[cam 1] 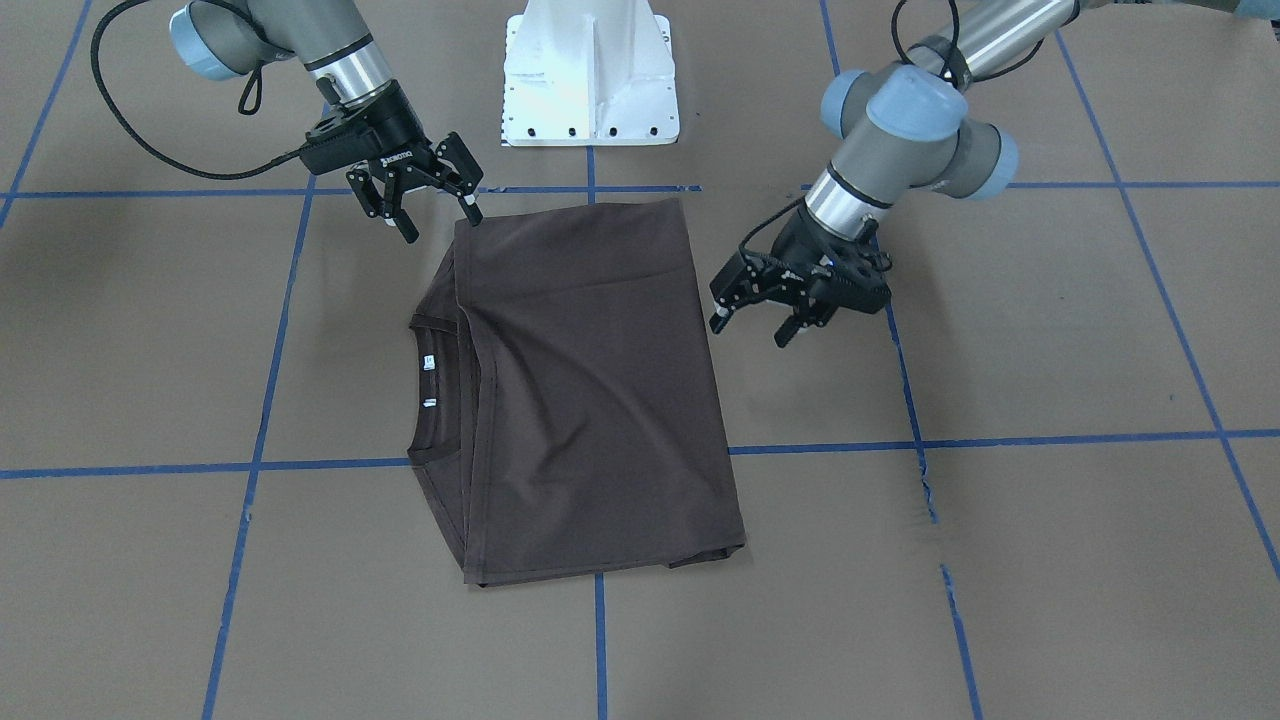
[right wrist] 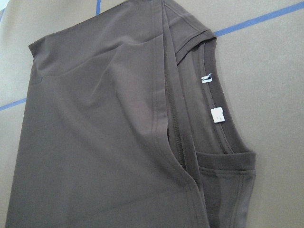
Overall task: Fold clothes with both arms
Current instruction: 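Move both grippers to the shirt edge nearest the robot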
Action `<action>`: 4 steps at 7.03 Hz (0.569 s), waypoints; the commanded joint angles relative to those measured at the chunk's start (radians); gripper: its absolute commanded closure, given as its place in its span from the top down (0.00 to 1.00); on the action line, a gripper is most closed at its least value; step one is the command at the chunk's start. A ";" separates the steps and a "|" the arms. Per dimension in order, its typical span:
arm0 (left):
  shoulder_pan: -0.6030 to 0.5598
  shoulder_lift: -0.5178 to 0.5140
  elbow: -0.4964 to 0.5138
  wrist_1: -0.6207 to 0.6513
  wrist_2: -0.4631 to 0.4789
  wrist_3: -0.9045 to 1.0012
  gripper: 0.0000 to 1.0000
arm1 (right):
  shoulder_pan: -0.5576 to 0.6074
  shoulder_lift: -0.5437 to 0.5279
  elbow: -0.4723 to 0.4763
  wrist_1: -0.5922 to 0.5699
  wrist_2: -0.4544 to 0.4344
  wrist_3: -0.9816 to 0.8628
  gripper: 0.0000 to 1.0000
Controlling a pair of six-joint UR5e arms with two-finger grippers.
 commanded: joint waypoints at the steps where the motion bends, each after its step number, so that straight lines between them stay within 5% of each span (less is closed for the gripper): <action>1: 0.220 0.098 -0.144 0.024 0.202 -0.292 0.80 | 0.022 0.000 0.002 -0.019 0.001 0.015 1.00; 2: 0.288 0.091 -0.148 0.101 0.263 -0.441 0.44 | 0.024 0.000 0.004 -0.020 0.001 0.015 1.00; 4: 0.359 0.085 -0.139 0.138 0.328 -0.523 0.41 | 0.024 0.000 0.002 -0.020 0.001 0.015 1.00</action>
